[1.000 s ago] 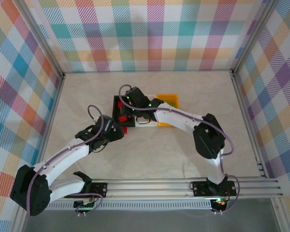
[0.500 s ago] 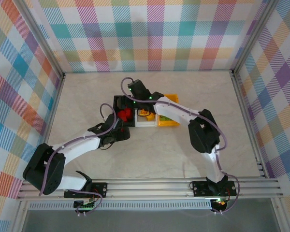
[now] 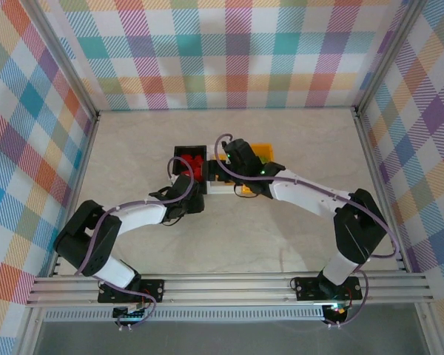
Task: Sort the legos into containers by color
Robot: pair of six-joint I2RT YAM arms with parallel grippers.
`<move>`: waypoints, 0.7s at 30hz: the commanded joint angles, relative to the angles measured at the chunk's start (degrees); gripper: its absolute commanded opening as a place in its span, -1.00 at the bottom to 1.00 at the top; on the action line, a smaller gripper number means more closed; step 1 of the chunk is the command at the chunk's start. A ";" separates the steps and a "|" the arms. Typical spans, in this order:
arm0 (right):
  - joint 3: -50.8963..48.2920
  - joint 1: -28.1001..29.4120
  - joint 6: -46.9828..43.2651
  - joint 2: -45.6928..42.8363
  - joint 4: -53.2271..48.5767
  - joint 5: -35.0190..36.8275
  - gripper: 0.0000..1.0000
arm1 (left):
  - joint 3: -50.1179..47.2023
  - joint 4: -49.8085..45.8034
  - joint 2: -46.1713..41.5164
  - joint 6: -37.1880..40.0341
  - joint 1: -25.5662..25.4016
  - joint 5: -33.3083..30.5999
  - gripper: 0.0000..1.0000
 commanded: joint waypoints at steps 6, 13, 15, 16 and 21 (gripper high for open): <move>-5.29 0.39 1.61 -5.80 2.67 1.20 0.69 | -0.06 6.66 4.02 2.27 -0.94 -5.23 0.09; -9.65 0.39 3.10 -10.16 2.25 3.41 0.69 | -3.60 7.00 1.03 0.13 -2.55 -4.10 -0.36; -11.25 0.39 3.87 -11.55 1.91 4.14 0.69 | -5.70 5.28 -3.71 -1.81 -4.91 -3.58 -0.37; -12.03 0.39 4.14 -12.17 1.81 4.39 0.70 | -6.59 4.14 -6.01 -2.87 -6.44 -3.54 -0.38; -16.85 0.39 5.73 -16.00 0.52 6.83 0.69 | -4.19 -6.75 -19.58 -7.04 -11.90 -6.62 -0.37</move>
